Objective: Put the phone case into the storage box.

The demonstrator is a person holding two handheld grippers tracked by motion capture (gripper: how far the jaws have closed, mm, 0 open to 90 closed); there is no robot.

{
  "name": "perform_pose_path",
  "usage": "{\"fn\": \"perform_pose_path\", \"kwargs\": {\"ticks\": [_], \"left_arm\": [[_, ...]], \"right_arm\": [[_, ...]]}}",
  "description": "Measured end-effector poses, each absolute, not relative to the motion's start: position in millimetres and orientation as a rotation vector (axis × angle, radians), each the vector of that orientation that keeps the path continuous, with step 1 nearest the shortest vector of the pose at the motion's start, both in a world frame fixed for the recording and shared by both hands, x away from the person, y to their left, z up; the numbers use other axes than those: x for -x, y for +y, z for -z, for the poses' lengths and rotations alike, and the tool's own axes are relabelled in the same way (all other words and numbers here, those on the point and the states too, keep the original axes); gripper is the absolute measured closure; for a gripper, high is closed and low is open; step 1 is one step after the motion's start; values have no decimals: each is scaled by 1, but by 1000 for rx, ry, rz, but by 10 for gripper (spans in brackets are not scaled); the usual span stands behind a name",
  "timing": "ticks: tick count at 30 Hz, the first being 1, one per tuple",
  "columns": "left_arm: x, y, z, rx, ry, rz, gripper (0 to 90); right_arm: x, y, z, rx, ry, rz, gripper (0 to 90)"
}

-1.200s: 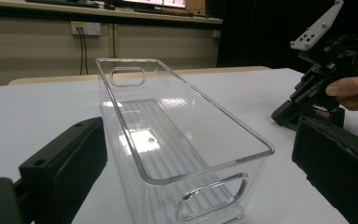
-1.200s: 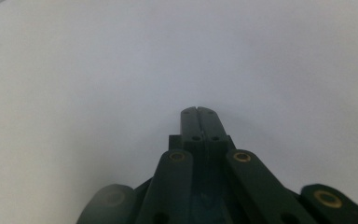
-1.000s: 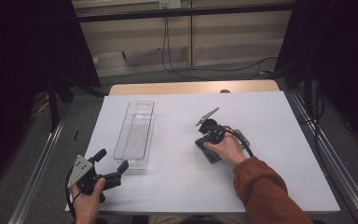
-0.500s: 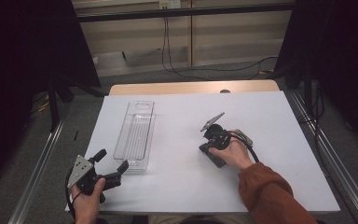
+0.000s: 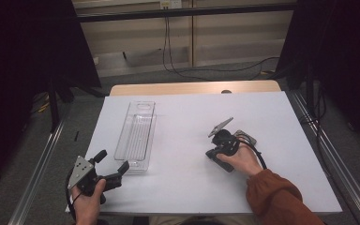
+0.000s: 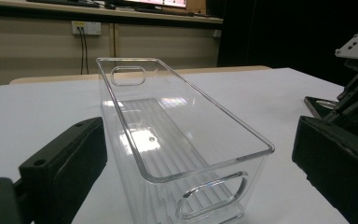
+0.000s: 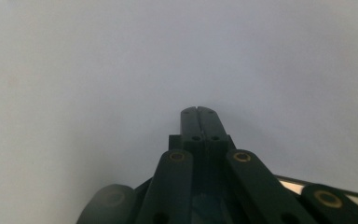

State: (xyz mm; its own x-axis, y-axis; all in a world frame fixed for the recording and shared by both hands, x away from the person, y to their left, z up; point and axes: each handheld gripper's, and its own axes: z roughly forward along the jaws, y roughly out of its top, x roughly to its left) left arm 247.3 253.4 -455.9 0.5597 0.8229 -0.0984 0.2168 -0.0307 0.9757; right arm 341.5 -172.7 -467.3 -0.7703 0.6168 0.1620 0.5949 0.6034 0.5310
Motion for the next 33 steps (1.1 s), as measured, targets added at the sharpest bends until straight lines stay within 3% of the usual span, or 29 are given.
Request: {"fn": "perform_pose_path", "kwargs": {"ticks": [33], "left_arm": [[-247,251,456,-1565,905,-606,33]], "right_arm": [[-290,-217,464,-1099,2781,-881,900]]}}
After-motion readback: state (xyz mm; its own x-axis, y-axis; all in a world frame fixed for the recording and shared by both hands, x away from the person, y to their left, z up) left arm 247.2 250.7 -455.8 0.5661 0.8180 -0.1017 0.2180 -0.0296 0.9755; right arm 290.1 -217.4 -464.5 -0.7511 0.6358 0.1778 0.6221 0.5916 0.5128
